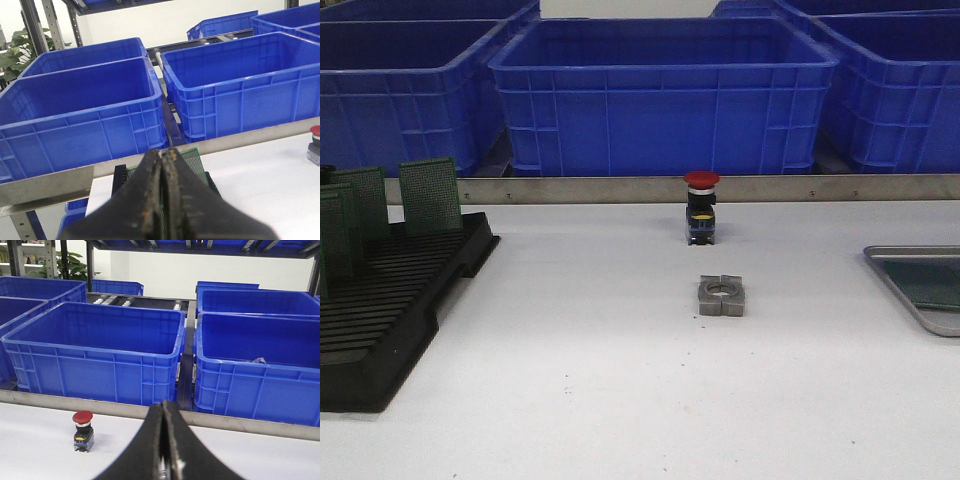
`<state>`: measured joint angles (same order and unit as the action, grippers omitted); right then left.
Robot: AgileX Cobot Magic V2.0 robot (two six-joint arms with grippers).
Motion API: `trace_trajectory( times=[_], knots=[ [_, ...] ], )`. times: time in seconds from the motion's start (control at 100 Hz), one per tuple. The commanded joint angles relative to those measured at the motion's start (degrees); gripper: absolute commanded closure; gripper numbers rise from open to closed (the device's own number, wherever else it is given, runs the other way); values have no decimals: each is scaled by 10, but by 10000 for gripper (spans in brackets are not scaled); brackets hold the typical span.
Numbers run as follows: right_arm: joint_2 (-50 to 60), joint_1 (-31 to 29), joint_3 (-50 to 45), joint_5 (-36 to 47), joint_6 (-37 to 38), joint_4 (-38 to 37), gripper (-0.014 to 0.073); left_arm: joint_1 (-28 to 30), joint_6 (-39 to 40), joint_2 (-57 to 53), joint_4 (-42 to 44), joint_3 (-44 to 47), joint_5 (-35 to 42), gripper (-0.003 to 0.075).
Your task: Place circuit board on tray
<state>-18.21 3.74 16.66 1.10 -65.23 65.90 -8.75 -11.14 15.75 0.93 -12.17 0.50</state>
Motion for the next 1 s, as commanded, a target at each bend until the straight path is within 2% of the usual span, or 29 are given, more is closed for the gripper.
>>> trace_trajectory(
  times=[0.0,0.27,0.42,0.99],
  knots=[
    [-5,1,15,21,-5,2,662,9,23,-26,17,10,54,739],
    [-5,1,15,21,-5,2,662,57,27,-131,18,96,44,739],
    [-5,1,15,21,-5,2,662,73,66,-179,49,123,39,739],
    [-5,1,15,21,-5,2,662,83,69,-178,41,147,39,739]
  ],
)
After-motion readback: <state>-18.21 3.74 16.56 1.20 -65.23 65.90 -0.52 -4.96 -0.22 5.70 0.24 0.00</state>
